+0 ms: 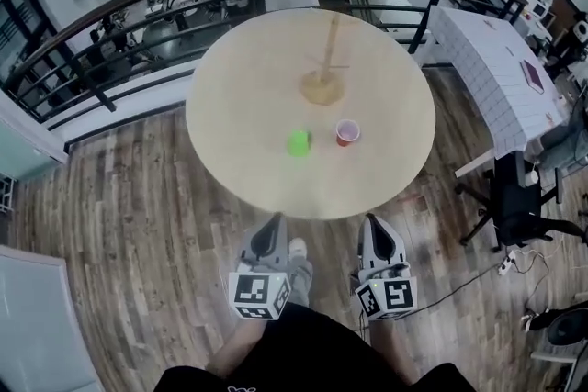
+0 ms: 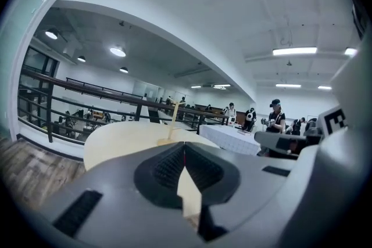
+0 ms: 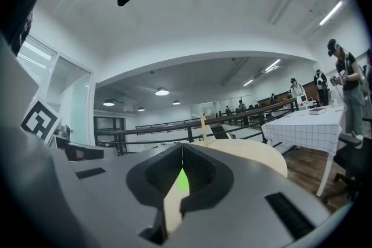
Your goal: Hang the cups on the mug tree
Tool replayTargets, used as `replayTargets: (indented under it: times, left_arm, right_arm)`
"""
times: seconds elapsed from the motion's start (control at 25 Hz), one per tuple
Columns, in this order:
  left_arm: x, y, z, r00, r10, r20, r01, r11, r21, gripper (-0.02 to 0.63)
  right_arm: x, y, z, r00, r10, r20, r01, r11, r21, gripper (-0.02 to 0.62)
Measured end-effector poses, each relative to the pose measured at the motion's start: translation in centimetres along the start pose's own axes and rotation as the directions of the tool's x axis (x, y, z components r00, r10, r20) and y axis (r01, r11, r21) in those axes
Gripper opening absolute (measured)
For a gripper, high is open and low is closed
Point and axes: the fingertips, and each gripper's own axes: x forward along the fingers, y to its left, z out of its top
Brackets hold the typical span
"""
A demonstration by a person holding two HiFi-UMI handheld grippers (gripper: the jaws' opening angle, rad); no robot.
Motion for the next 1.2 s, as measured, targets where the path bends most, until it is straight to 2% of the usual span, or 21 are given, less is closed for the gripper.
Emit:
replayTargets:
  times: [0.24, 0.44, 0.56, 0.76, 0.92, 1.04, 1.2]
  left_arm:
    - [8.7, 2.5, 4.2, 1.000, -0.006, 0.004, 0.006, 0.999, 0.035, 0.014]
    - [13.8, 2.0, 5.7, 0.999, -0.033, 0.006, 0.032, 0.998, 0.052, 0.014]
    - [15.7, 2.0, 5.6, 1.000, -0.019, -0.007, 0.019, 0.999, 0.050, 0.012]
    - [18.1, 1.9, 5.7, 1.000, 0.021, -0.013, -0.020, 0.999, 0.037, 0.014]
    - [19.0, 2.4, 6.1, 0.999, 0.014, -0.029, -0.013, 0.999, 0.033, 0.014]
    - [19.5, 3.0, 6.0, 0.999, 0.021, -0.039, -0.021, 1.000, 0.014, 0.014]
    - [20.0, 3.6, 5.6, 0.998, 0.023, -0.062, -0.021, 0.999, 0.036, 0.014]
  right_arm:
    - [9.5, -3.1, 4.3, 0.998, 0.022, 0.065, -0.019, 0.999, -0.038, 0.009]
    - [12.9, -6.2, 4.8, 0.998, 0.008, 0.062, -0.006, 0.999, -0.036, 0.009]
    - [14.2, -7.4, 3.8, 0.999, 0.016, 0.028, -0.015, 1.000, -0.017, 0.009]
    - [16.6, -9.0, 4.6, 0.998, 0.063, 0.009, -0.063, 0.997, -0.035, 0.009]
    - [18.3, -9.2, 5.9, 0.996, 0.089, 0.024, -0.088, 0.995, -0.051, 0.009]
    - [19.0, -9.2, 5.6, 0.994, 0.104, 0.011, -0.104, 0.994, -0.047, 0.010]
    - [19.8, -9.3, 4.9, 0.993, 0.121, -0.004, -0.121, 0.992, -0.041, 0.009]
